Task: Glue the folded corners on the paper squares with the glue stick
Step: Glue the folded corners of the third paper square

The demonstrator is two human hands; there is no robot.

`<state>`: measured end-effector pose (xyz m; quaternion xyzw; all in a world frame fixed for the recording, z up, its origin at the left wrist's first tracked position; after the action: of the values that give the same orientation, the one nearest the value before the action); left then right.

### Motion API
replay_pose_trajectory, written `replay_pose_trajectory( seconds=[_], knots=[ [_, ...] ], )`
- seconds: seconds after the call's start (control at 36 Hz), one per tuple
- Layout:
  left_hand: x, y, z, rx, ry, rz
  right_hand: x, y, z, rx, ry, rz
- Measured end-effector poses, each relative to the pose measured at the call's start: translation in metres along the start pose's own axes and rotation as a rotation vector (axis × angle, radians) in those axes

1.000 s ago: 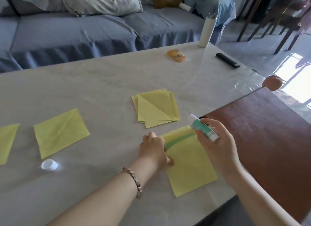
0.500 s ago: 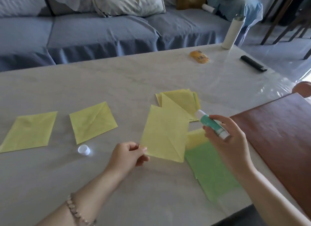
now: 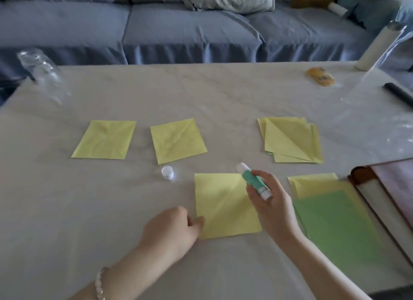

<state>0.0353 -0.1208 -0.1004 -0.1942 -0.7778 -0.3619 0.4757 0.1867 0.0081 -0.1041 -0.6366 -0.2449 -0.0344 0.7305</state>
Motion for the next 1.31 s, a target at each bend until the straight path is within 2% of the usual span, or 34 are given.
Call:
replay_pose_trajectory(
  seconds=[0.06, 0.11, 0.22, 0.36, 0.53, 0.72, 0.83, 1.03, 1.31],
  knots=[
    [0.006, 0.005, 0.004, -0.212, 0.336, 0.154, -0.001, 0.002, 0.000, -0.007, 0.001, -0.004],
    [-0.003, 0.006, 0.005, -0.370, 0.502, 0.071, -0.001, 0.003, 0.000, -0.004, 0.010, -0.005],
    [-0.045, 0.012, 0.005, -0.486, 0.399, 0.106, 0.004, 0.002, 0.002, -0.002, 0.075, -0.016],
    [-0.072, 0.009, 0.000, -0.481, 0.394, 0.061, 0.012, -0.003, 0.013, -0.030, 0.088, 0.018],
    [-0.071, 0.007, -0.003, -0.442, 0.375, 0.002, -0.003, -0.022, 0.035, 0.008, -0.014, -0.058],
    [-0.068, 0.005, -0.006, -0.406, 0.383, -0.040, -0.060, -0.042, 0.050, 0.095, -0.188, -0.287],
    [-0.068, 0.006, -0.006, -0.391, 0.382, -0.044, -0.081, -0.047, 0.045, 0.140, -0.269, -0.322],
    [-0.069, 0.006, -0.005, -0.384, 0.401, -0.029, -0.089, -0.046, 0.040, 0.173, -0.300, -0.409],
    [-0.070, 0.007, -0.005, -0.391, 0.414, 0.021, -0.092, -0.044, 0.035, 0.216, -0.310, -0.362]
  ],
)
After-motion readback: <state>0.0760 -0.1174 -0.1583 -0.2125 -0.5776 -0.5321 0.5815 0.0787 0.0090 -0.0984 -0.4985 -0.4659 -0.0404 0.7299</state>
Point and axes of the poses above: each hand's wrist, its own z-axis towards the middle knuckle, its own x-axis out of the back of the hand, y = z × x, the point moved 3 cm from there along z, towards the middle knuckle, and after that the axes turned 8 degrees about y, right-handed, at the moved point
